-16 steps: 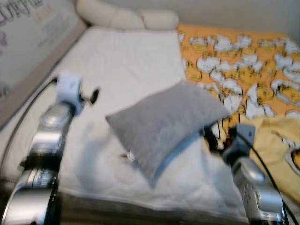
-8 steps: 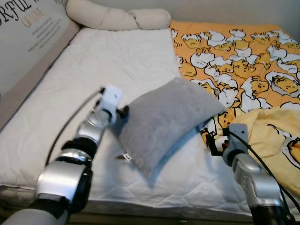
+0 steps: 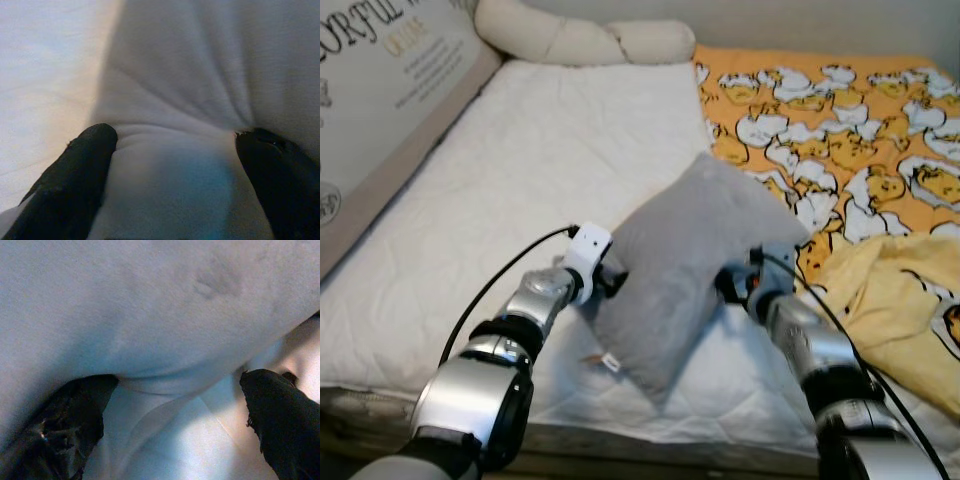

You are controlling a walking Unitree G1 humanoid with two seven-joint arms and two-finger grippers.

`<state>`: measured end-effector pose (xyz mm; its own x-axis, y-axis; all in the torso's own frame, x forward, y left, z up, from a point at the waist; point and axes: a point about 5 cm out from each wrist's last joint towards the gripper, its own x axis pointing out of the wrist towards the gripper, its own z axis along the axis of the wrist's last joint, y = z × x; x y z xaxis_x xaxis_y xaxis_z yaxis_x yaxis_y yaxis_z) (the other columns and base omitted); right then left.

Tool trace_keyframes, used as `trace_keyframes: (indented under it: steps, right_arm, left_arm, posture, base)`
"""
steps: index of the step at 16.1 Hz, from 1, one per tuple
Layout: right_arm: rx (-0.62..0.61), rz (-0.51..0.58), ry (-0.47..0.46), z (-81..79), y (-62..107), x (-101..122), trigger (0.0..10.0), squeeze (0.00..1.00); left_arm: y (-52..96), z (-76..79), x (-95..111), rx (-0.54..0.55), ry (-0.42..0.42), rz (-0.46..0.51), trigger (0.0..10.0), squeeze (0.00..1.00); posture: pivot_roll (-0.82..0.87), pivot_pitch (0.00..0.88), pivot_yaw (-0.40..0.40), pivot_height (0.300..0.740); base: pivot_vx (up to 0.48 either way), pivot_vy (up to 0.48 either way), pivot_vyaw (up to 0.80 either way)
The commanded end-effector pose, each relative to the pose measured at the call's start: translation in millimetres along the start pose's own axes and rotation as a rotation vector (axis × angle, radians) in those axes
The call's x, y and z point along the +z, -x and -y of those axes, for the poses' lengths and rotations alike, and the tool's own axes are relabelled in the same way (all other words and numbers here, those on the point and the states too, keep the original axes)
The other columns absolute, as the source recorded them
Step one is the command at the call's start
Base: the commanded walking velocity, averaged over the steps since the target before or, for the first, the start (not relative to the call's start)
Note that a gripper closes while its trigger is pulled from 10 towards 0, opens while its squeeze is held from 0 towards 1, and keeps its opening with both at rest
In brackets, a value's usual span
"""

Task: Clean up the room

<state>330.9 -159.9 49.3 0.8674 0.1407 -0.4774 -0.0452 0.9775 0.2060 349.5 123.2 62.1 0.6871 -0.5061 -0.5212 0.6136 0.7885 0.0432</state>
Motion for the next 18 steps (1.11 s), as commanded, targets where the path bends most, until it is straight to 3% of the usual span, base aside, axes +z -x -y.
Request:
trace_keyframes:
  steps: [1, 4, 9, 11, 12, 16, 17, 18]
  right_arm:
    - [0.053, 0.073, -0.042, -12.4, -4.4, 17.2, 10.0, 0.0]
    - [0.09, 0.131, -0.127, -13.0, -7.4, 31.8, 10.0, 0.0]
    - [0.052, 0.142, -0.164, 13.5, -3.0, 33.3, 10.0, 0.0]
    - [0.032, 0.139, -0.132, 22.3, -0.4, 33.0, 10.0, 0.0]
    - [0.018, 0.151, -0.115, 26.3, 0.8, 35.3, 10.0, 0.0]
    - [-0.032, 0.183, -0.089, 41.8, 6.5, 43.6, 10.0, 0.0]
    - [-0.04, 0.185, -0.09, 44.1, 6.8, 43.4, 10.0, 0.0]
    - [-0.058, 0.182, -0.081, 46.7, 6.7, 41.5, 10.0, 0.0]
  left_arm:
    - [-4.4, 16.7, -5.4, -0.144, 0.028, -0.02, 10.0, 0.0]
    - [-0.7, 30.0, 6.2, -0.436, 0.009, 0.018, 10.0, 0.0]
    - [4.5, 41.9, 42.1, -0.685, 0.07, 0.169, 10.0, 0.0]
    - [9.3, 30.1, 48.3, -0.643, 0.031, 0.192, 10.0, 0.0]
    - [13.9, 17.9, 53.7, -0.594, 0.06, 0.227, 10.0, 0.0]
    - [39.8, -31.0, 81.4, -0.451, 0.327, 0.462, 10.0, 0.0]
    - [41.9, -36.5, 83.1, -0.416, 0.352, 0.482, 10.0, 0.0]
    - [40.5, -47.4, 79.1, -0.243, 0.37, 0.473, 10.0, 0.0]
  posture:
    - [-0.05, 0.0, -0.004, 0.74]
    - [-0.04, 0.0, -0.001, 0.74]
    - [-0.06, 0.0, 0.004, 0.74]
    - [-0.06, 0.0, 0.008, 0.74]
    - [-0.06, 0.0, 0.012, 0.74]
    - [-0.06, 0.0, 0.009, 0.74]
    - [-0.06, 0.0, 0.009, 0.74]
    - [-0.05, 0.0, 0.01, 0.74]
  base:
    - [0.0, 0.0, 0.0]
    - [0.0, 0.0, 0.0]
    - [0.0, 0.0, 0.0]
    - [0.0, 0.0, 0.0]
    - [0.0, 0.0, 0.0]
    - [0.0, 0.0, 0.0]
    - [0.0, 0.0, 0.0]
    - [0.0, 0.0, 0.0]
